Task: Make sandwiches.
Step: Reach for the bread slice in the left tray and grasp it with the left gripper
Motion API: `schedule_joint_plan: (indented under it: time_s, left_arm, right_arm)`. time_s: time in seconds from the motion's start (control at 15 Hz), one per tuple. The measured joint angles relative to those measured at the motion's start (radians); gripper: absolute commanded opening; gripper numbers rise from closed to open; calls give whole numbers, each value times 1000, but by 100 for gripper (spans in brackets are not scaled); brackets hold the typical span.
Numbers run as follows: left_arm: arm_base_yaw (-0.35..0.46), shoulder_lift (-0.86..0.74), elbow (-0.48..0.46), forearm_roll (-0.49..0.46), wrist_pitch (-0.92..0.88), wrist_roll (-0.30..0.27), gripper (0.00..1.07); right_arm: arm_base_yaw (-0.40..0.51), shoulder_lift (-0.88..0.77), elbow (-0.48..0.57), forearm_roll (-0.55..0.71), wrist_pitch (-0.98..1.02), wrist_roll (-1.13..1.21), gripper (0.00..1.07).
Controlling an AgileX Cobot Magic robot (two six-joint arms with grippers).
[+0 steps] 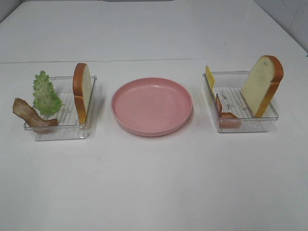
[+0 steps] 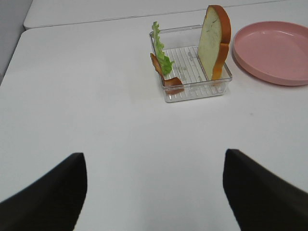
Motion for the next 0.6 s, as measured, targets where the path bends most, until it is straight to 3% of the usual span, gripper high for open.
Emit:
schedule_joint_plan:
  time_s: [0.6]
  left_arm:
    - [0,0,0,0,0,0,74]
  right_arm:
    - [0,0,0,0,0,0,76]
